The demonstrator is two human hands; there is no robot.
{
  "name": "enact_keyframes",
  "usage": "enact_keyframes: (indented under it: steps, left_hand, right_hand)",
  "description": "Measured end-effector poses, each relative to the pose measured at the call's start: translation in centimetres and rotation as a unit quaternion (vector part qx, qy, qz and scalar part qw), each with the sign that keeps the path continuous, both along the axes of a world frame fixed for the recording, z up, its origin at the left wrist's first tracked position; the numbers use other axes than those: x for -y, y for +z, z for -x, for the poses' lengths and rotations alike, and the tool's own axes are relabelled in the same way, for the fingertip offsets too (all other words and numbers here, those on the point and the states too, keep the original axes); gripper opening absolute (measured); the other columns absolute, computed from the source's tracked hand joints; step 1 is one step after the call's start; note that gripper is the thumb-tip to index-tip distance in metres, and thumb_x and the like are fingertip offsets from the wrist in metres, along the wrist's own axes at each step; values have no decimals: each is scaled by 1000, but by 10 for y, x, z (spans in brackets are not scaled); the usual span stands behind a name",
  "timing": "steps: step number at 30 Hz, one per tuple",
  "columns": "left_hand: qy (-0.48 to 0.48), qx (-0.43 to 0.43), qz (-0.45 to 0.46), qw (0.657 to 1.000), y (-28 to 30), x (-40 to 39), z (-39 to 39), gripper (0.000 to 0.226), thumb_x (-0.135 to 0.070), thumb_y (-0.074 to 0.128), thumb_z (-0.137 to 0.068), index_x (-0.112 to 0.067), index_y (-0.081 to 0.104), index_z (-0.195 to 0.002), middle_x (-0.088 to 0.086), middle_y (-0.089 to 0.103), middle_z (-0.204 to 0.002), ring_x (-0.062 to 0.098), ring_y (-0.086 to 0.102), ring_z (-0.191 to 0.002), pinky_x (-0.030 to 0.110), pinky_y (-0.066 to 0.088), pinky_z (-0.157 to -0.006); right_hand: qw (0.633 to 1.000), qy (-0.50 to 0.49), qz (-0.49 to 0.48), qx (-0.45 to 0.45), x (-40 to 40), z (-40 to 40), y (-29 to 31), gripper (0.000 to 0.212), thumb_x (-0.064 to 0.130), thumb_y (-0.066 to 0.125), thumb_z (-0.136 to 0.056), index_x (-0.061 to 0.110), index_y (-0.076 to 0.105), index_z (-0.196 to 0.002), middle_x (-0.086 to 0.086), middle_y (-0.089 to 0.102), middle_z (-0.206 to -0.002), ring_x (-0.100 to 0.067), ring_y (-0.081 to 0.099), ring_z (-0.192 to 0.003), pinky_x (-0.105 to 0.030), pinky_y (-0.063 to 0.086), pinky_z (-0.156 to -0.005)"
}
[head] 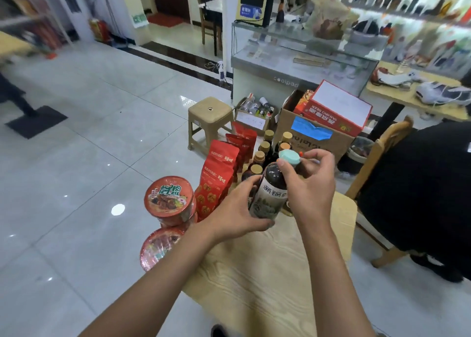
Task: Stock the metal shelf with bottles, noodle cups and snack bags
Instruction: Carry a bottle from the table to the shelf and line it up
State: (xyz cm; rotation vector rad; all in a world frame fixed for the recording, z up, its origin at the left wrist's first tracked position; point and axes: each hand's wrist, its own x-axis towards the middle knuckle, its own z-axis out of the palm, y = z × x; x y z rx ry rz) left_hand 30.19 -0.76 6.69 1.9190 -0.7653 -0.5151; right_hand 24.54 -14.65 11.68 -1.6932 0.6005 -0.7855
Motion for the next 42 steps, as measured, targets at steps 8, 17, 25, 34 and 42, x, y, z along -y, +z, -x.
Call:
enact_keyframes:
  steps: [8,17,25,34,42]
  left_hand:
    - [341,48,47,938,38,-86,6,74,-43,90,-57,-48,42,-114,-27,59,-102,-15,57,-94,22,58,-76]
    - [615,48,65,784,66,-240,91,71,-32,92,-62,-38,45,-115,-27,55,-99,-10,58,-85,7,47,-52]
    - [785,87,59,611,85,-357,307,69,-28,93,-59,-42,49,-110,-22,62,-100,1,64,-90,10,51,-56]
    - [922,190,23,336,116,-395,606,66,-33,95,-50,-42,54,-101,-21,69,-94,-7,64,-84,29,57,-78]
    - [959,248,-27,136,148,-378,810,66,-27,95,-51,-35,59,-105,-18,72,-94,-5,67,-85,28,57,-78]
  right_hand:
    - [969,226,-48,85,-101,-53,61,42,18,80,-80,29,47,-104,-6,74,-98,-12,73,-89,-27,58,-75]
    - [867,493,-25,75,-283,-26,80,47,27,79,-81,29,52,-119,4,72,-104,-3,68,-95,-36,56,-89]
    - [722,680,-77,101,-431,138,99,21,26,57,-98,14,62,-115,4,69,-107,-5,66,-100,-25,55,-85]
    - [505,858,5,95,-536,400,87,23,32,43,-104,20,63,-105,11,63,-96,8,55,-86,-15,42,-76]
    - [311,932,28,186,-589,612,99,34,41,44,-94,19,60,-114,6,62,-110,-7,57,-102,-15,40,-84]
